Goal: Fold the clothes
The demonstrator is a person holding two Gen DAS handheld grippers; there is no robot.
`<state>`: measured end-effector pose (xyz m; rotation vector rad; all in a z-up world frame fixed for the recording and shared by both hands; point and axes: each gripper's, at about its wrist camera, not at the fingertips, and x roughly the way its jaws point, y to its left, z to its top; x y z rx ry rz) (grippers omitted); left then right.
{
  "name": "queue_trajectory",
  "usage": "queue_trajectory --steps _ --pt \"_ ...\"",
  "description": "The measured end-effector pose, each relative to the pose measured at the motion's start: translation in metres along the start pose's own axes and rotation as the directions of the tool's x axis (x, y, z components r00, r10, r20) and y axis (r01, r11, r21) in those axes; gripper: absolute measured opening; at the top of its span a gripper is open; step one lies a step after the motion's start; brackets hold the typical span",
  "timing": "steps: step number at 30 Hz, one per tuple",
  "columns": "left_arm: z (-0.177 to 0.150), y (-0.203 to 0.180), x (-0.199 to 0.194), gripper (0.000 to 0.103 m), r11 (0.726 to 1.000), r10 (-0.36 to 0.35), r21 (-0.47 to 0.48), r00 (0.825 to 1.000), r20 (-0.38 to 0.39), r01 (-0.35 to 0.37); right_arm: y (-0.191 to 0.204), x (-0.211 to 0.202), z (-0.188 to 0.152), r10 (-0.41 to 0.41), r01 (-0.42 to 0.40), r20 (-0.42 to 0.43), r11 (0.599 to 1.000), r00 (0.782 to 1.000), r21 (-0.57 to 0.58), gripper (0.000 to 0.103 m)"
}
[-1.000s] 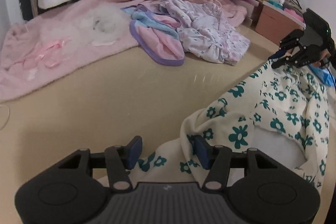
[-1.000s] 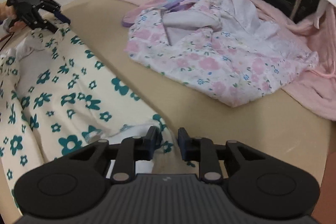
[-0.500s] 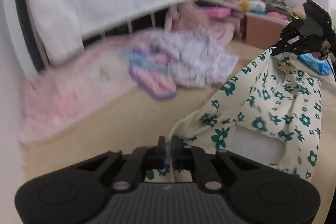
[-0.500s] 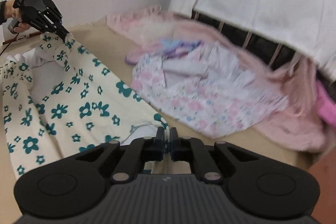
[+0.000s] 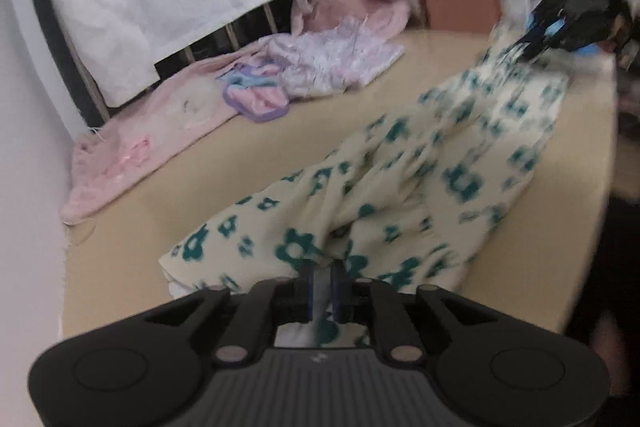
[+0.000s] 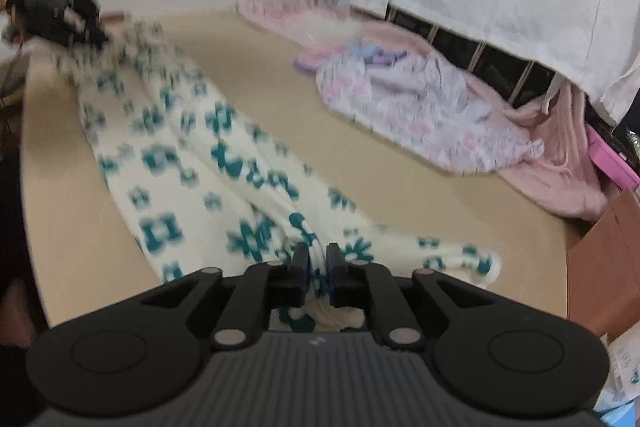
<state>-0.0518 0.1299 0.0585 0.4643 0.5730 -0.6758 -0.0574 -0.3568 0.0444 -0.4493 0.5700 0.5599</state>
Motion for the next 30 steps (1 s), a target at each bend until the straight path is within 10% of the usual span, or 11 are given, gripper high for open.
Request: queue_trajectory --steps 3,5,8,13,18,25,30 --pt "0.016 0.015 -0.034 0.023 0.994 0.011 -0.107 0.992 0.127 0.003 -0.007 -0.03 0.015 0.016 -0.023 0.117 0.998 0.993 0.055 0.038" --pt "0.034 0.004 -0.025 0.046 0.997 0.0 -0.081 0.987 0.162 0.014 -0.005 -0.032 0.026 0.011 -0.027 0.168 0.995 0.986 0.097 0.04" --pt "0.051 -0.018 0.007 0.048 0.998 -0.047 -0.038 0.989 0.137 0.053 0.017 -0.001 0.044 0.016 -0.047 0.182 0.985 0.983 0.167 0.039" --pt "0.052 -0.052 0.072 0.014 0.995 -0.096 -0.011 0.995 -0.022 0.095 0.061 0.069 0.047 0.026 -0.016 -0.039 0.972 0.999 0.234 0.029" --pt "0.029 -0.044 0.056 0.014 0.99 -0.123 -0.071 0.992 0.014 0.124 0.032 0.037 0.035 0.024 -0.037 0.036 0.922 0.999 0.385 0.04" --pt "0.063 -0.043 0.026 0.02 0.986 -0.115 -0.106 0.984 0.133 0.129 0.001 0.054 0.021 -0.334 0.38 -0.183 0.833 0.925 0.403 0.035" --pt "0.092 -0.059 0.065 0.037 0.985 -0.038 -0.165 0.993 0.108 0.055 -0.005 0.039 0.007 -0.366 0.4 -0.173 0.75 0.915 0.527 0.037"
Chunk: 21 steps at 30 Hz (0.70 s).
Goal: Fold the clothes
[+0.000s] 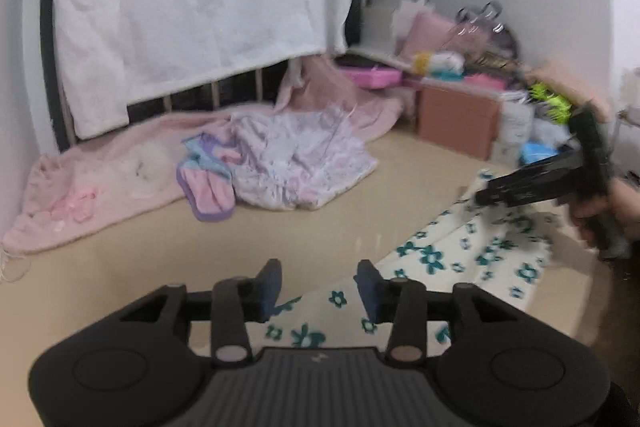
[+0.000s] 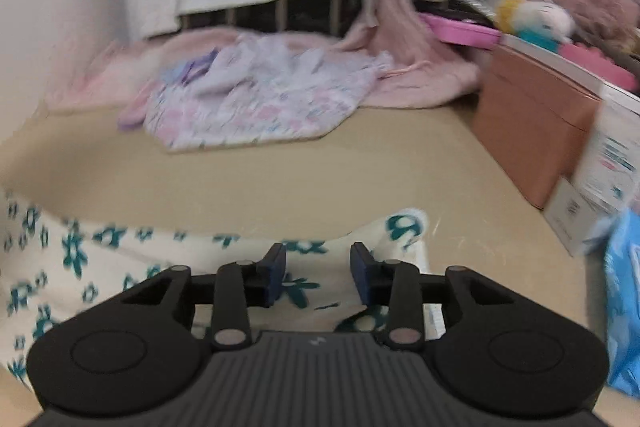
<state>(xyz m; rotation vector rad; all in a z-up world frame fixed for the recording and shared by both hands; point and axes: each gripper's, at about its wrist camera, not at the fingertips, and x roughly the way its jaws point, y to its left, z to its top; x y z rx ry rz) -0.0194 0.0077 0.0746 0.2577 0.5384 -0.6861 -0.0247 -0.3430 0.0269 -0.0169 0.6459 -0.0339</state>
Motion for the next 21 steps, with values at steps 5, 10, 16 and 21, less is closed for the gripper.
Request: queue_trajectory --steps 5,10,16,21 --pt "-0.03 -0.017 0.022 0.021 0.999 0.002 0.054 0.999 -0.054 0.001 0.014 -0.012 0.012 0.095 -0.093 0.008 0.986 0.995 -0.14 0.038" --pt "-0.05 -0.005 0.021 0.021 1.0 0.004 -0.024 0.999 -0.049 -0.005 0.074 0.031 0.028 0.31 -0.36 -0.185 0.844 0.933 -0.399 0.038" --pt "-0.06 0.0 0.015 0.021 0.996 0.007 -0.089 1.0 -0.015 -0.008 0.078 0.059 0.041 0.195 -0.247 -0.172 0.898 0.966 -0.365 0.0" --pt "-0.057 0.002 0.016 0.022 0.996 0.001 -0.089 0.999 -0.033 -0.004 0.074 0.038 0.041 0.362 -0.38 -0.116 0.874 0.925 -0.304 0.007"
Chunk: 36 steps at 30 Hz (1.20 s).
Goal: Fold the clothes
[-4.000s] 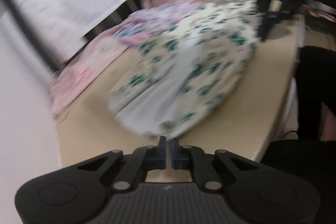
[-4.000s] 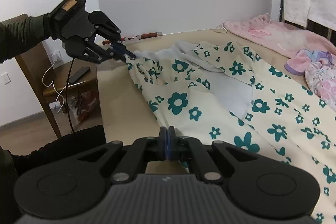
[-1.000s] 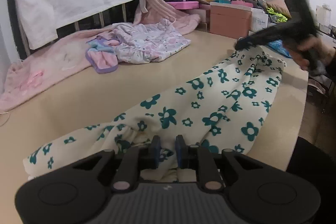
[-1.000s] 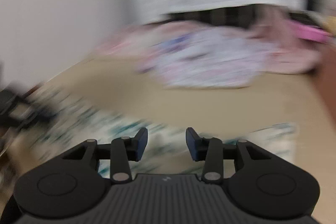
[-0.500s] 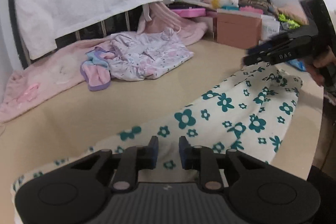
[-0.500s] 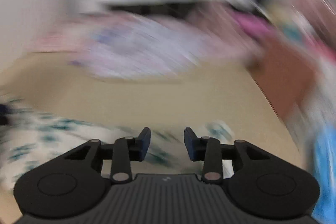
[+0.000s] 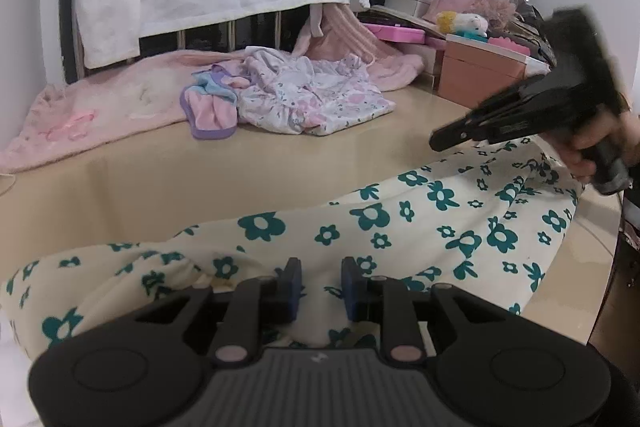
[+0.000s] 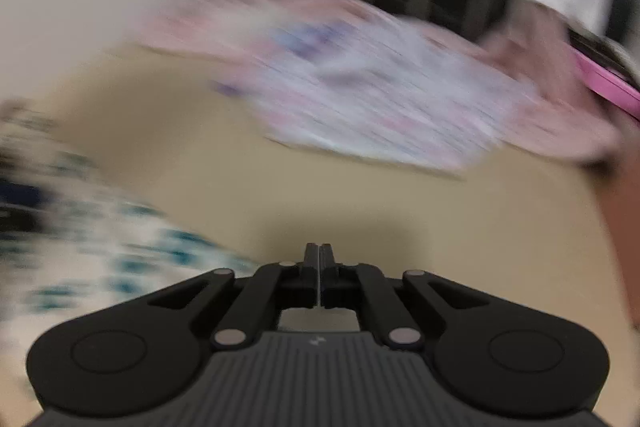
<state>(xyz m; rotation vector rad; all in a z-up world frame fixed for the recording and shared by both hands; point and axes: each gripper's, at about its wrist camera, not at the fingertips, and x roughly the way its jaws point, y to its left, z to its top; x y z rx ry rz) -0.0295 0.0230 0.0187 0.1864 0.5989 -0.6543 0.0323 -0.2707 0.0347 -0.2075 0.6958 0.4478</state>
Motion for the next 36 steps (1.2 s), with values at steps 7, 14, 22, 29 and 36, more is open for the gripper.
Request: queue_trajectory --steps 7,14,22,29,36 --pt "-0.003 0.01 0.0 0.022 0.997 -0.031 -0.064 0.999 0.019 0.032 0.062 0.036 0.017 0.196 -0.209 -0.089 0.96 0.977 -0.186 0.024" --pt "-0.004 0.01 0.0 0.022 0.997 -0.035 -0.074 0.999 0.022 0.036 0.037 0.034 0.007 0.056 -0.056 -0.028 0.998 0.998 0.007 0.0" --pt "-0.005 0.009 0.001 0.022 0.997 -0.027 -0.067 0.999 0.023 0.028 0.056 0.009 -0.008 0.097 -0.097 0.004 0.995 0.995 -0.03 0.006" --pt "-0.005 0.01 0.001 0.022 0.997 -0.028 -0.069 0.999 0.024 0.03 0.06 0.034 0.0 -0.07 0.07 0.012 0.998 0.997 0.006 0.0" --pt "-0.005 0.01 0.001 0.022 0.997 -0.03 -0.073 0.999 0.025 0.032 0.075 0.021 -0.002 0.051 -0.051 0.023 0.998 0.998 0.024 0.003"
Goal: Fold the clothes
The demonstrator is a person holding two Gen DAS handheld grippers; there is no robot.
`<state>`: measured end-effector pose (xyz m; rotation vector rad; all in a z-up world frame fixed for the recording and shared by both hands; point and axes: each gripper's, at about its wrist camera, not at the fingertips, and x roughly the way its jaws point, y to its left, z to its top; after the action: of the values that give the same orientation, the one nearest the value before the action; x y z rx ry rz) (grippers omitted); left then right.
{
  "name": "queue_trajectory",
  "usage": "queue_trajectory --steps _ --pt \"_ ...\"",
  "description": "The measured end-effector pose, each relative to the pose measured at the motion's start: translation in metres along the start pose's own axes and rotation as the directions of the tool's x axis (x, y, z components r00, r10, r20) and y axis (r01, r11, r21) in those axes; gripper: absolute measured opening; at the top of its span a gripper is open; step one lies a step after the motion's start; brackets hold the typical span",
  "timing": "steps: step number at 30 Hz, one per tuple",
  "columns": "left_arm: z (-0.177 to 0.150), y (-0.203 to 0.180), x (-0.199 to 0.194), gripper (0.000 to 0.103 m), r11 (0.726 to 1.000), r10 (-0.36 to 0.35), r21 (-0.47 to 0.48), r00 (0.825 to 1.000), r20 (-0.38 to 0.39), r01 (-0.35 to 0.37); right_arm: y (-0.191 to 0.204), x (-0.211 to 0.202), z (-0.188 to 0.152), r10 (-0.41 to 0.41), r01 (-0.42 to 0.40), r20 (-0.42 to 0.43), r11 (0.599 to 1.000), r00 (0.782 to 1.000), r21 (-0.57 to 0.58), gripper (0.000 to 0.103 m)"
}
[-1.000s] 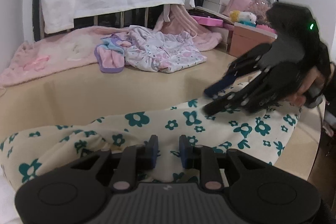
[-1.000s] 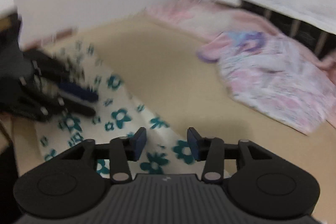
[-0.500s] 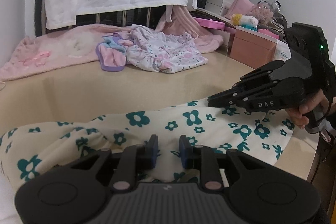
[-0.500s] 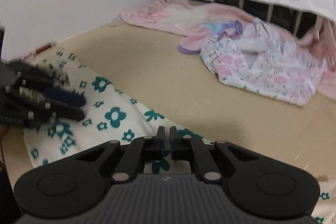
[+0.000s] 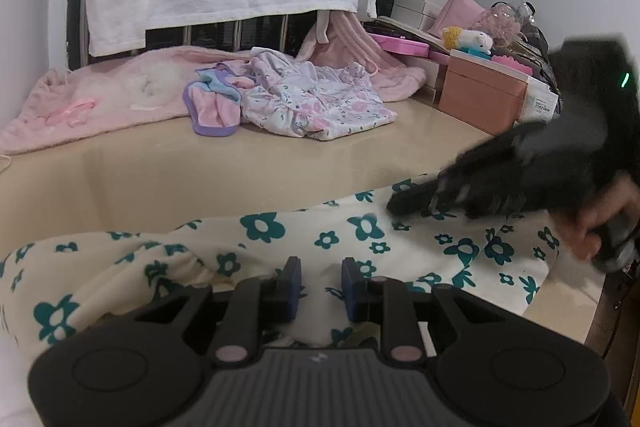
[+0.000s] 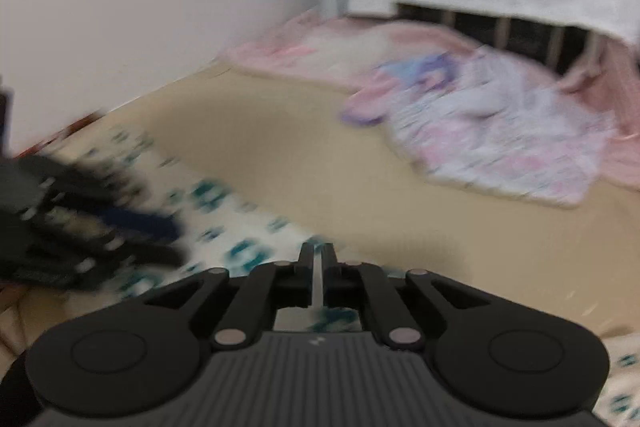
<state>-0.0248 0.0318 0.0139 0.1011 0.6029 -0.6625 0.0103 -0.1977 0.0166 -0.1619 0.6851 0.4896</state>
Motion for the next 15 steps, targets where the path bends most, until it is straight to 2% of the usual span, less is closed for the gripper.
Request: queue_trajectory --steps 3,6,8,10,11,12,13,15 --pt "0.0 0.0 0.0 0.022 1.0 0.0 -0.002 1.0 0.001 0.0 -0.01 0.007 -0.01 -0.065 0.064 0.033 0.998 0.997 0.022 0.003" --pt "0.0 0.001 0.0 0.022 1.0 -0.001 -0.005 1.0 0.001 0.001 -0.031 -0.003 -0.013 -0.212 0.209 0.011 0.97 0.977 0.12 0.004" --pt "-0.001 0.001 0.0 0.022 1.0 -0.001 -0.006 1.0 0.002 0.001 -0.037 -0.024 -0.022 -0.244 0.239 0.007 0.955 0.97 0.178 0.005" --pt "-0.001 0.0 0.0 0.022 1.0 0.001 -0.005 1.0 0.002 -0.001 -0.038 -0.043 -0.037 -0.268 0.261 0.011 0.947 0.963 0.188 0.008" --pt "-0.001 0.0 0.0 0.022 1.0 0.001 -0.004 1.0 0.002 -0.001 -0.043 -0.046 -0.044 -0.304 0.3 -0.009 0.933 0.953 0.198 0.015" --pt "-0.001 0.0 0.0 0.022 1.0 0.002 -0.004 1.0 0.002 -0.002 -0.052 -0.05 -0.051 -0.329 0.321 -0.003 0.919 0.944 0.231 0.029" --pt "-0.001 0.0 0.0 0.022 1.0 0.003 -0.004 1.0 0.003 -0.003 -0.066 -0.055 -0.058 -0.34 0.322 0.013 0.902 0.94 0.287 0.059" --pt "-0.001 0.0 0.0 0.022 1.0 0.006 -0.001 1.0 0.003 -0.006 -0.083 -0.064 -0.062 -0.399 0.374 -0.009 0.853 0.917 0.364 0.045"
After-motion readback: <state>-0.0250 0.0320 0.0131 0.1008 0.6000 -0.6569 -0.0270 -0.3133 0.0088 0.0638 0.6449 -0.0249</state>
